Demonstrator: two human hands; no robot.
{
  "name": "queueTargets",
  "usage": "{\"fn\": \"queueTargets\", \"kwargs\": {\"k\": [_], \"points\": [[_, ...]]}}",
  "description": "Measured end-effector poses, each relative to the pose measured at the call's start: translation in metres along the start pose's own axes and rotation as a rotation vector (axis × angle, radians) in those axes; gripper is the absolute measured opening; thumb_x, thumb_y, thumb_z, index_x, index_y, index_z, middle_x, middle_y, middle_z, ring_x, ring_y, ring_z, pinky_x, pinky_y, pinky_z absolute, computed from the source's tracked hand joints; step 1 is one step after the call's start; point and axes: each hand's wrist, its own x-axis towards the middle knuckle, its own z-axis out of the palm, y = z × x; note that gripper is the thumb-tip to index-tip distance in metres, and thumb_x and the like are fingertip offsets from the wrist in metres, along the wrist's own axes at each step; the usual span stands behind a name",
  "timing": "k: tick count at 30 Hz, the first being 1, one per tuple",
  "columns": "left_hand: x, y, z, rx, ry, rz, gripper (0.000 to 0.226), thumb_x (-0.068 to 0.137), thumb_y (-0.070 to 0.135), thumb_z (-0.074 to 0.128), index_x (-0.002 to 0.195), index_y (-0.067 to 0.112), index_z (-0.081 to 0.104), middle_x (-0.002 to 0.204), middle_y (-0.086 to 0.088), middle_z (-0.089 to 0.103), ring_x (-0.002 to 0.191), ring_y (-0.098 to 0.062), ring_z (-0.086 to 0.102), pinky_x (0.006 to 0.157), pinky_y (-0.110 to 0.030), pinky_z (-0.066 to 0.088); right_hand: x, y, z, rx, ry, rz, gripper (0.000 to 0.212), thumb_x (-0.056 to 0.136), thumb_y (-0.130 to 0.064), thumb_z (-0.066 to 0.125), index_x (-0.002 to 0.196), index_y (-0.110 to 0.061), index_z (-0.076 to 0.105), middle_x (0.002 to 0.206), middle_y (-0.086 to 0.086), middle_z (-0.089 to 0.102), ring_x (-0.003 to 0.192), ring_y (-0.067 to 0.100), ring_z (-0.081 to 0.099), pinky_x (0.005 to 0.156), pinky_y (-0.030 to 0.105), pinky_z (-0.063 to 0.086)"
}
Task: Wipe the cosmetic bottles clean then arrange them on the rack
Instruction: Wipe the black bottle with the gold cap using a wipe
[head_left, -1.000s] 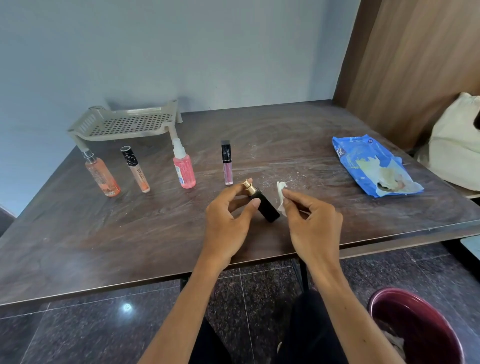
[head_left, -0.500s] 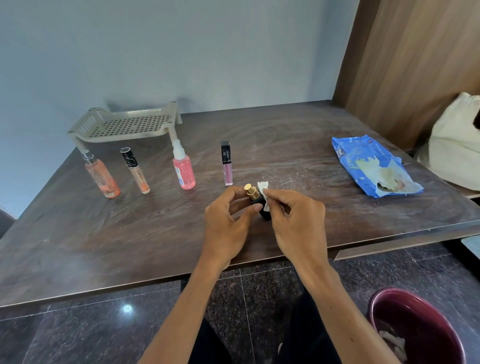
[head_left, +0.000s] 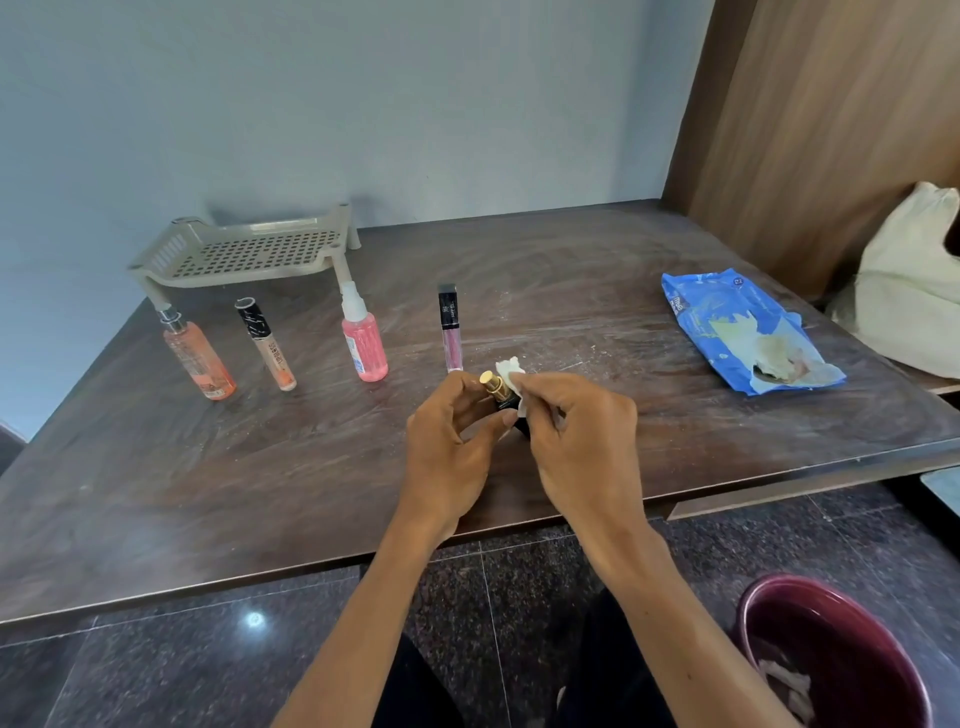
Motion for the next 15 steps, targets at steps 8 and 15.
{"fn": "queueTargets", "kwargs": {"k": [8,15], "points": [[0.000,0.000,0.002,0.041,0.021,0.026,0.020,0.086,0.008,0.076,0.104,0.007,0.065,0.104,0.000,0.076,0.105,-0.012,0.072,0.096,-0.036,0.057,-0.007,0.018,-0.009,-0.094,-0.022,0.084,0.018,0.090,-0.004,0.062,0.100,-0.010,0.076,0.088,0.001,0.075,0.079,0.006,0.067,0.075,0.027,0.056],[0.000,0.000,0.000,0.004,0.012,0.002,0.021,0.087,0.000,0.073,0.105,0.007,0.064,0.104,-0.004,0.075,0.105,-0.017,0.072,0.098,-0.043,0.057,-0.003,0.000,0.001,-0.017,0.019,-0.014,0.021,0.091,-0.003,0.062,0.105,-0.012,0.075,0.095,-0.004,0.075,0.085,0.004,0.068,0.076,0.019,0.055]]}}
